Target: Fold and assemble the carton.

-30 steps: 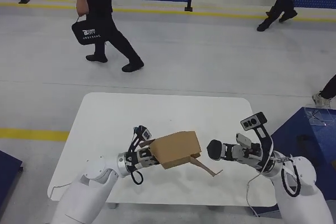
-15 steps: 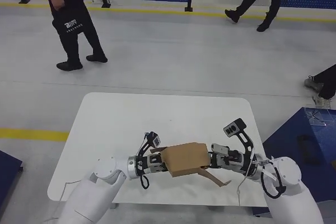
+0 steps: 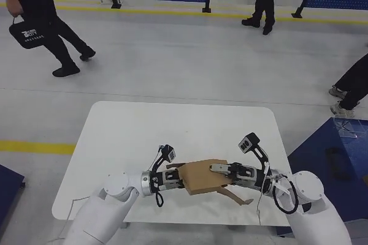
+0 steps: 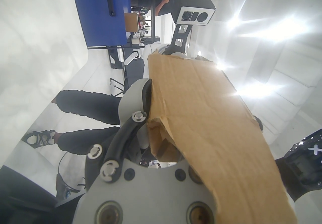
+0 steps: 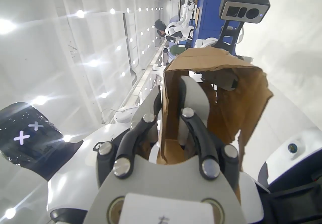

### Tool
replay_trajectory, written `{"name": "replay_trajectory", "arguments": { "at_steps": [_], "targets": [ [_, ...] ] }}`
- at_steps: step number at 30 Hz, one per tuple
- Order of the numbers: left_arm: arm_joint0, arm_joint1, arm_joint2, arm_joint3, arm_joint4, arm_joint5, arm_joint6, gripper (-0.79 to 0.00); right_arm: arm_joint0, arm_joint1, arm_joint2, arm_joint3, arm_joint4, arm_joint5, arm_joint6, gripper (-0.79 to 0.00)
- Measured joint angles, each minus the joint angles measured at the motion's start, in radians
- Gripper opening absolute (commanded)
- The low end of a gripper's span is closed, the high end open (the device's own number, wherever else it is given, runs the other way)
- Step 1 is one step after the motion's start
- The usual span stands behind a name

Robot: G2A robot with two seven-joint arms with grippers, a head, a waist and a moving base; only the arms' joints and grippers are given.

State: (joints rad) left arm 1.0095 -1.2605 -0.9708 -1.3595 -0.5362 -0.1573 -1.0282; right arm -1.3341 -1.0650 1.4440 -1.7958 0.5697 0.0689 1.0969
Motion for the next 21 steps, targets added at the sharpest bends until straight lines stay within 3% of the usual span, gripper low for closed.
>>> {"name": "replay_trajectory", "arguments": {
  "at_steps": [6,11,15,21],
  "targets": [
    [0.009,0.012,-0.043,-0.014,0.068,-0.001,0.051,0.0,-0.002,0.002,0.0,0.01,0.024,0.031,-0.026,-0.785],
    [0.044,0.037,-0.147,-0.049,0.192,-0.074,0.171,0.0,-0.002,0.001,0.001,0.011,0.028,0.034,-0.028,-0.785],
    [0.109,0.06,-0.251,-0.109,0.313,-0.128,0.295,0.0,-0.01,-0.002,0.013,0.007,0.055,0.004,-0.091,-0.785],
    [0.241,0.083,-0.402,-0.281,0.408,-0.27,0.439,0.0,0.002,-0.005,0.052,0.013,0.114,-0.065,-0.153,-0.785]
  ]
}}
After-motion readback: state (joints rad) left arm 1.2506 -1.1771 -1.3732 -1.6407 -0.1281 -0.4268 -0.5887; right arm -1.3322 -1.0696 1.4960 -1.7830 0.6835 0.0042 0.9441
